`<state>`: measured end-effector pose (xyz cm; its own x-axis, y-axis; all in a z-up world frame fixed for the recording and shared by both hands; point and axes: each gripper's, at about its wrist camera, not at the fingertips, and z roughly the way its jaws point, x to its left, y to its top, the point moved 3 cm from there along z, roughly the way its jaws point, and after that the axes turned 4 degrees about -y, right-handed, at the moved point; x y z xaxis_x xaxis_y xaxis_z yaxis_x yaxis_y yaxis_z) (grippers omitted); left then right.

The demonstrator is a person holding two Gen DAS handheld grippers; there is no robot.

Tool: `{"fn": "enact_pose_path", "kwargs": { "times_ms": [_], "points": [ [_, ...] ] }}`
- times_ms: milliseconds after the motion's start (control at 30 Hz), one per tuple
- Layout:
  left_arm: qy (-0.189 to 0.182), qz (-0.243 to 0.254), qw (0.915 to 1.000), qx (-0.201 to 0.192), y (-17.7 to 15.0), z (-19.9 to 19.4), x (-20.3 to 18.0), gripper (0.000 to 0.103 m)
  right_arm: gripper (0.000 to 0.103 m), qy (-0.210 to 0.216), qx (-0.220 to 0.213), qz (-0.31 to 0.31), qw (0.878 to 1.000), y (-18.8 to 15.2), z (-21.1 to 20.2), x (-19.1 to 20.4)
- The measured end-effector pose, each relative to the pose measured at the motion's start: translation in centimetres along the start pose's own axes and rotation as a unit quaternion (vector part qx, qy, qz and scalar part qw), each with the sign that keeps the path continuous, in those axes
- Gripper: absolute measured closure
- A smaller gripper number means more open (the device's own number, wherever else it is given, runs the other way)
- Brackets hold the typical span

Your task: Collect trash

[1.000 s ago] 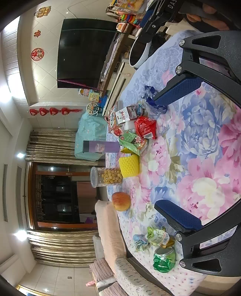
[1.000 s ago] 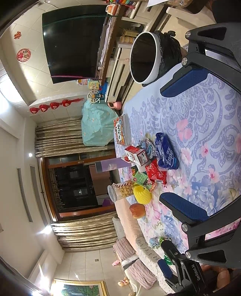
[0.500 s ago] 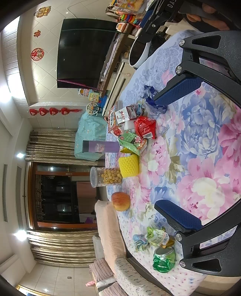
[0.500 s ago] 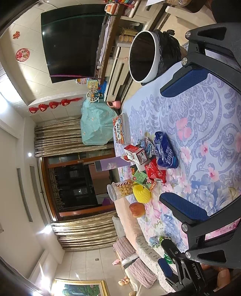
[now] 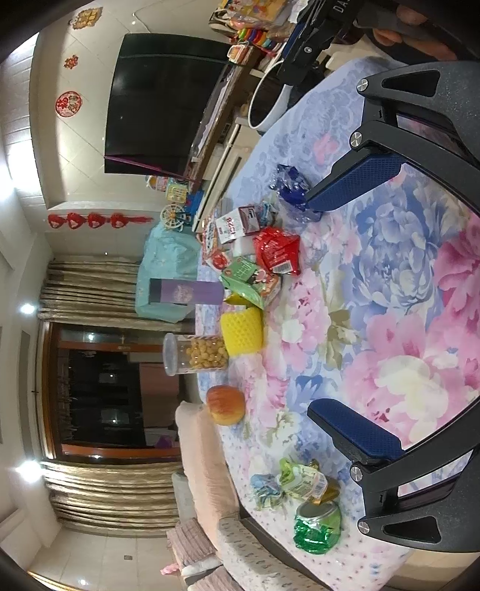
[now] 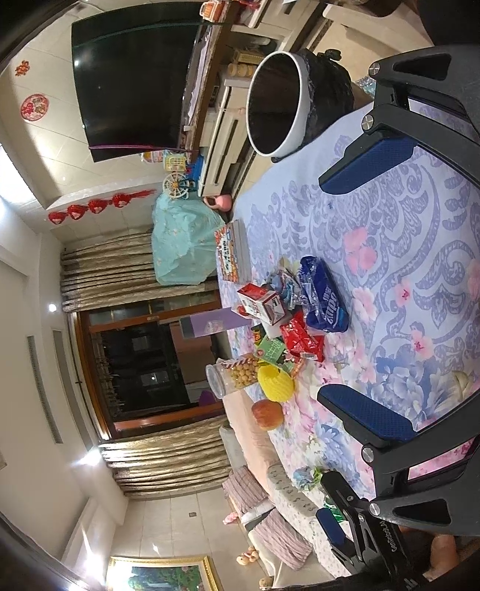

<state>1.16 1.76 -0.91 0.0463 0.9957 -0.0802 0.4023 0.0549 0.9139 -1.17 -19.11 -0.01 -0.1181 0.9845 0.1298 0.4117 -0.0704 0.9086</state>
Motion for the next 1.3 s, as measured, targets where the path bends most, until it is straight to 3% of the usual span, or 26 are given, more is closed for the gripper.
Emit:
{"fn": "enact_pose_path", "kwargs": {
  "times_ms": [333, 600, 867, 1033, 1233, 1267, 1300],
  "points": [
    [-0.012, -0.005, 0.9985, 0.054, 0.0, 4.3, 1.0, 0.000, 0.000, 0.029, 0.070, 0.027, 0.997, -0.2, 4.6, -0.7],
    [-0.022, -0.002, 0.9961, 0.086, 0.3, 8.0, 0.8, 0.000, 0.000, 0.028, 0.119, 0.051, 0.991, 0.0, 9.4, -0.9],
    [-0.038, -0.001, 0.9933, 0.109, 1.1, 11.8, 0.4, 0.000, 0.000, 0.037, 0.172, 0.091, 0.980, -0.5, 14.2, -2.0],
    [-0.052, 0.004, 0.9912, 0.122, 1.5, 13.9, -0.5, 0.000, 0.001, 0.066, 0.203, 0.131, 0.968, -1.1, 16.3, -3.0],
    [-0.061, 0.015, 0.9881, 0.140, 1.8, 16.2, -2.1, 0.000, 0.023, 0.104, 0.217, 0.161, 0.957, -1.3, 17.3, -3.8],
    [-0.062, 0.017, 0.9877, 0.143, 1.9, 16.6, -2.4, 0.000, 0.036, 0.118, 0.220, 0.165, 0.954, -1.3, 17.3, -3.8],
    [-0.062, 0.018, 0.9874, 0.145, 1.9, 16.9, -2.6, 0.003, 0.043, 0.129, 0.223, 0.172, 0.951, -1.4, 17.3, -3.9]
  ]
}}
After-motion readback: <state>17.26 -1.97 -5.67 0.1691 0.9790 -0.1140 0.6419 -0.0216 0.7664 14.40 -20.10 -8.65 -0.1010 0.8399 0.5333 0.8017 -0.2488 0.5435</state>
